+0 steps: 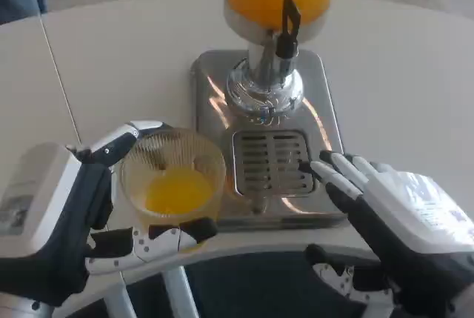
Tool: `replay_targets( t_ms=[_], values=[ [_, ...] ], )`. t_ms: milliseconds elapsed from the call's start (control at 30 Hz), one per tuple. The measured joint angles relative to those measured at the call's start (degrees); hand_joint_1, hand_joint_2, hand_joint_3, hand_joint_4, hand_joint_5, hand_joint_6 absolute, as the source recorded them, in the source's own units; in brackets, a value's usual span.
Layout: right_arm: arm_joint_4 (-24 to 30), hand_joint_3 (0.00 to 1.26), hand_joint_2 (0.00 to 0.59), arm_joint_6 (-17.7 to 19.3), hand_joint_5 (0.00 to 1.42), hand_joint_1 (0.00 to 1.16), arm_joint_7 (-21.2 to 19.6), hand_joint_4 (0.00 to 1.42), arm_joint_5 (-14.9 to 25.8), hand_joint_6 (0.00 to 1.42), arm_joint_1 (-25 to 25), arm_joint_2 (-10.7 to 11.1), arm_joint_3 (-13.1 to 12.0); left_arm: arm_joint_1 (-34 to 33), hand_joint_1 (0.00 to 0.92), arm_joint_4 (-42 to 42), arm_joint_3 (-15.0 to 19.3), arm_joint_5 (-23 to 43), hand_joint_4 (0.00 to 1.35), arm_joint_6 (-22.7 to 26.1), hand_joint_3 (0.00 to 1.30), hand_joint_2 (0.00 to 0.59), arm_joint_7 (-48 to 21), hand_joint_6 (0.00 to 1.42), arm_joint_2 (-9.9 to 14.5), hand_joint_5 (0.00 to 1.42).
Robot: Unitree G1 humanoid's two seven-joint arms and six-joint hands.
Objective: Grasp the cup under the faucet to collect the drink, then remove the cup.
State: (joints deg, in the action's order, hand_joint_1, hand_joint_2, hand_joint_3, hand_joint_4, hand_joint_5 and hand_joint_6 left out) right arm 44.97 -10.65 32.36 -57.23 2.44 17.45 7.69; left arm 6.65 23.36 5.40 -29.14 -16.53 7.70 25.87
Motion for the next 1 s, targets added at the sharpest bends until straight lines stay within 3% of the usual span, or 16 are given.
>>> replay_targets(
  t_ms=[400, 667, 1000],
  values=[
    [0.80, 0.08, 0.459, 2.03, 0.00, 0.70, -0.76, 0.00, -3.86, 0.00, 1.77, -0.15, 1.40, 5.17, 0.466, 6.31, 1.18, 1.61, 1.21, -1.88, 1.02, 0.092, -3.75, 1.42, -1.70, 1.36],
    [2.45, 0.07, 0.463, 3.83, 0.00, 0.70, -0.99, 0.00, -6.83, 0.00, 5.46, -1.69, 3.36, 7.05, 0.466, 9.11, 1.27, 1.63, 1.21, -2.65, 1.02, 0.091, -5.75, 1.42, -3.02, 1.36],
    [2.45, 0.07, 0.464, 4.82, 0.00, 0.71, -2.42, 0.00, -7.51, 0.00, 6.85, -2.56, 2.43, 7.07, 0.466, 9.32, 1.22, 1.63, 1.21, -2.83, 1.02, 0.091, -7.27, 1.42, -4.41, 1.36]
  ],
)
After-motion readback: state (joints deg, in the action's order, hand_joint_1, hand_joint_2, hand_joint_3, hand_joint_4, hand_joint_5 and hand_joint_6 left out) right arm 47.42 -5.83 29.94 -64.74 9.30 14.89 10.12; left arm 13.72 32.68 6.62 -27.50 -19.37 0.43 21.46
